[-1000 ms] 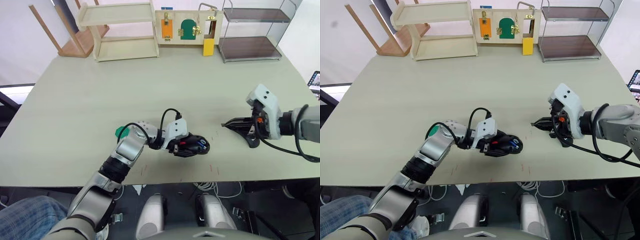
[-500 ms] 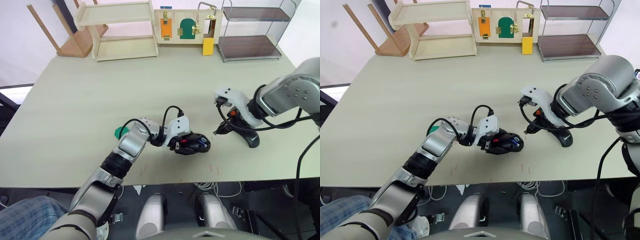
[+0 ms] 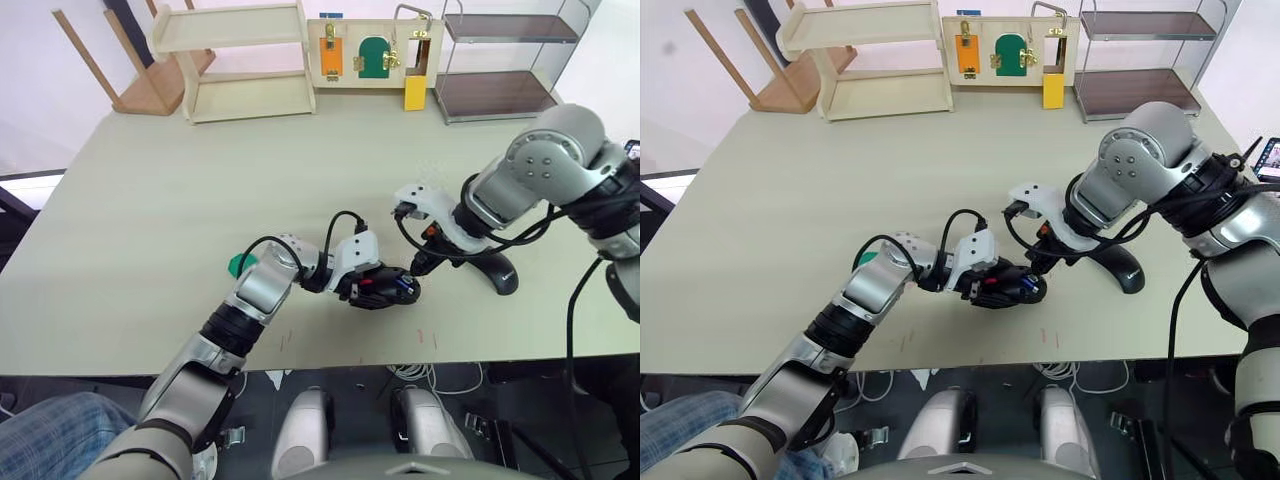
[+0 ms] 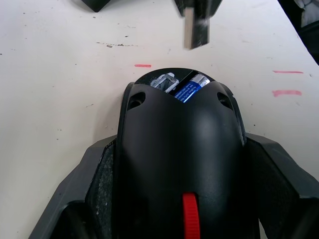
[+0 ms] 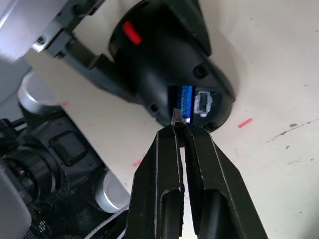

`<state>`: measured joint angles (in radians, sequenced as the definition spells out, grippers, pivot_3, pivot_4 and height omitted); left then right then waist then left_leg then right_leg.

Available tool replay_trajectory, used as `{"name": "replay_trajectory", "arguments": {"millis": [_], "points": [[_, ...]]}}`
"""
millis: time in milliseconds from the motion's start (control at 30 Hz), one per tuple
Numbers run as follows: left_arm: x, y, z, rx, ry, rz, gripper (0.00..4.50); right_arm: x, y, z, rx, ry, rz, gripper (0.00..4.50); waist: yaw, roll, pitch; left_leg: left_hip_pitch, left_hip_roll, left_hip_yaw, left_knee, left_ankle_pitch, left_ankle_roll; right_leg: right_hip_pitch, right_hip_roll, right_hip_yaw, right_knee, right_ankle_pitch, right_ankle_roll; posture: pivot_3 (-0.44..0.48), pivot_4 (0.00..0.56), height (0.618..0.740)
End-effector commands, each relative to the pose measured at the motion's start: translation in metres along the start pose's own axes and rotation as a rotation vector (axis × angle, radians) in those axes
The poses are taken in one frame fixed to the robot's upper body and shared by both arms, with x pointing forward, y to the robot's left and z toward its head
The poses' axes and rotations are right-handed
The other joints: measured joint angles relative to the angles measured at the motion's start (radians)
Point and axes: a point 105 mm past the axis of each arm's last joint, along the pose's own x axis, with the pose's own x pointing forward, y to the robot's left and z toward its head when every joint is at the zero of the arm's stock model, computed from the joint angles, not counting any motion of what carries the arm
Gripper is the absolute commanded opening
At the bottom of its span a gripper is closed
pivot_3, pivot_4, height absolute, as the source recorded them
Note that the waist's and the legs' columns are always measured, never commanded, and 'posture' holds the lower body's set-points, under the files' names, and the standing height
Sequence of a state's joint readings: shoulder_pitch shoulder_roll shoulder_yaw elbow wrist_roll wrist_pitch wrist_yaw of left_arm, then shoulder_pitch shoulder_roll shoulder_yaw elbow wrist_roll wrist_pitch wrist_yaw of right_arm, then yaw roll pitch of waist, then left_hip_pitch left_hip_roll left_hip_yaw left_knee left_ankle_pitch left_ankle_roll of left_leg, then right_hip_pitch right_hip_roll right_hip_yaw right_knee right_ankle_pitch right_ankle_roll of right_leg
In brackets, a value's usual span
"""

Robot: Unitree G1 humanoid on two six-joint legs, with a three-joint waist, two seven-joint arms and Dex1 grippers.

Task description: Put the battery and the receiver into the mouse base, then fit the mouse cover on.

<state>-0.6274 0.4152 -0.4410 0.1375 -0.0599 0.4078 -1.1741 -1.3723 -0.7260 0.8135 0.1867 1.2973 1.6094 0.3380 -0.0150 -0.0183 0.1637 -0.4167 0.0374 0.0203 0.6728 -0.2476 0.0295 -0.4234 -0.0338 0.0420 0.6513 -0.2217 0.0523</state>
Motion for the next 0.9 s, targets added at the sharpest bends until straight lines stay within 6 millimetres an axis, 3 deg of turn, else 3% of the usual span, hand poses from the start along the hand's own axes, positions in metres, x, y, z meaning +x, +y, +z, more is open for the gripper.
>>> {"name": "replay_trajectory", "arguments": {"millis": [33, 900], "points": [[0.000, -0.001, -0.002, 0.001, 0.029, -0.002, 3.03, -0.006, 0.002, 0.008, 0.006, 0.002, -0.017, 0.00, 0.000, 0.000, 0.000, 0.000, 0.000, 0.000, 0.000, 0.000, 0.000, 0.000, 0.000, 0.000, 0.000, 0.000, 0.000, 0.000, 0.150, 0.740], [-0.003, -0.005, -0.011, -0.011, 0.072, -0.009, 3.03, 0.015, -0.001, 0.010, -0.039, 0.066, -0.109, 0.00, -0.003, 0.000, 0.000, -0.001, 0.000, 0.000, 0.000, 0.000, 0.000, -0.004, 0.001, 0.001, 0.006, -0.001, -0.002, 0.000, 0.150, 0.740]]}}
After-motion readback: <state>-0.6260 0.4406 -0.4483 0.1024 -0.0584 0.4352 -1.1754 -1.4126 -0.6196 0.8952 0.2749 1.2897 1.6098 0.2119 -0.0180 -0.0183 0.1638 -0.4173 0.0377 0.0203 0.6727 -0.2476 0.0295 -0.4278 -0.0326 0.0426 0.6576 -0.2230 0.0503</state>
